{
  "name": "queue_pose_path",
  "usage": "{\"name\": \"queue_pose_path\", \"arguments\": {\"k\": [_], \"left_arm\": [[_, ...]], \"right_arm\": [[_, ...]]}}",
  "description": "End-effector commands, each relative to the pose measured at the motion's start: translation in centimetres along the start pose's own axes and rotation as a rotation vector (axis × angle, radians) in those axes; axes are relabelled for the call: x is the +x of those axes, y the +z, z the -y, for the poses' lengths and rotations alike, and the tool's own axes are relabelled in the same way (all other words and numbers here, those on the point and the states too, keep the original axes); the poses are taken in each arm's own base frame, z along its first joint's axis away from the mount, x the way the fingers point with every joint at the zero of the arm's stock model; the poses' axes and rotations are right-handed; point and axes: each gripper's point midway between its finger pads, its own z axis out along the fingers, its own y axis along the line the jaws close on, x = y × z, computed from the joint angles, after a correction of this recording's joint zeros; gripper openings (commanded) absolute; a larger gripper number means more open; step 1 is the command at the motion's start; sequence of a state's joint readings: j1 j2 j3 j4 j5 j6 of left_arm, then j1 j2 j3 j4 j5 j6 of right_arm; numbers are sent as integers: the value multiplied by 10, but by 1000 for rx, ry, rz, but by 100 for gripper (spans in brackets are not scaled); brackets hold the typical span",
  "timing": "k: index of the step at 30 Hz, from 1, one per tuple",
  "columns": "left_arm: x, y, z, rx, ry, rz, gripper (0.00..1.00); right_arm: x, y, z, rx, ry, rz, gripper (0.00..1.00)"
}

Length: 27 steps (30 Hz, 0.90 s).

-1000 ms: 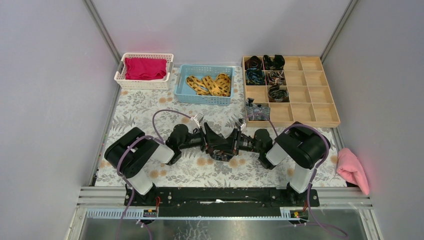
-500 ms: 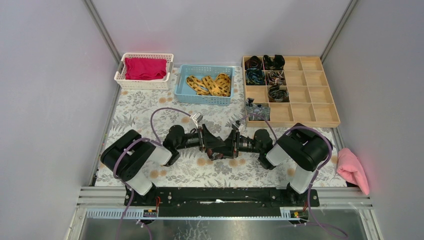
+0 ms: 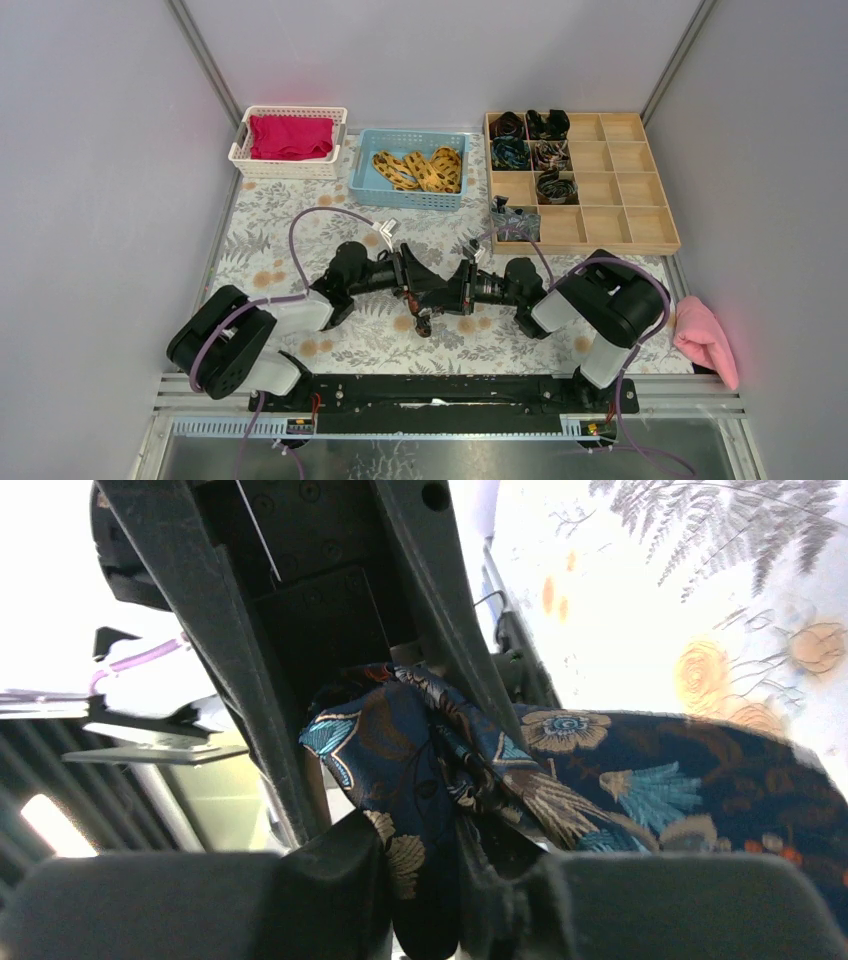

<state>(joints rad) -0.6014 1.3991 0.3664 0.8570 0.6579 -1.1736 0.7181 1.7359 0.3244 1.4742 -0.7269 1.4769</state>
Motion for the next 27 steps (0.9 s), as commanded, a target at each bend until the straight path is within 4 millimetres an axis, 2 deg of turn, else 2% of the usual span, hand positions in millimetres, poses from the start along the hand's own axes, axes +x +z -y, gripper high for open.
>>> {"name": "queue_pose_path", "arguments": {"k": [1,2,4,8,13,14,17,20,22,23,24,27], "left_arm": [[-16,-1,-51,-231,-26,91,0],[-13,-2,-62,-264,-17,86,0],[-8,-2,-71,-262,17,73,0],[1,-3,-97,-299,26,56,0],[11,-8,-123,-366,45,38,0],[13,-10,-129,-385,43,38,0],[22,-14,-136,-403,34,21,0],[30,-17,-139,-407,30,8,0],[32,-18,-140,-413,37,8,0],[33,-18,-141,-416,44,6,0],[33,-18,-142,-420,49,6,0],[36,-18,-144,-433,62,-4,0]], "right_arm": [[-14,12,-1,6,-232,36,22],[-14,12,7,22,-233,31,22],[-16,16,15,35,-227,19,23],[-19,23,48,90,-171,-6,30],[-17,22,65,85,-121,-6,42],[-16,20,68,92,-119,1,51],[-14,16,77,148,-149,4,65],[-11,5,89,257,-214,5,67],[-10,-1,87,306,-260,3,67],[-9,-3,86,334,-281,1,71],[-10,-9,94,417,-280,2,76],[-12,-23,94,598,-399,-11,77]]}}
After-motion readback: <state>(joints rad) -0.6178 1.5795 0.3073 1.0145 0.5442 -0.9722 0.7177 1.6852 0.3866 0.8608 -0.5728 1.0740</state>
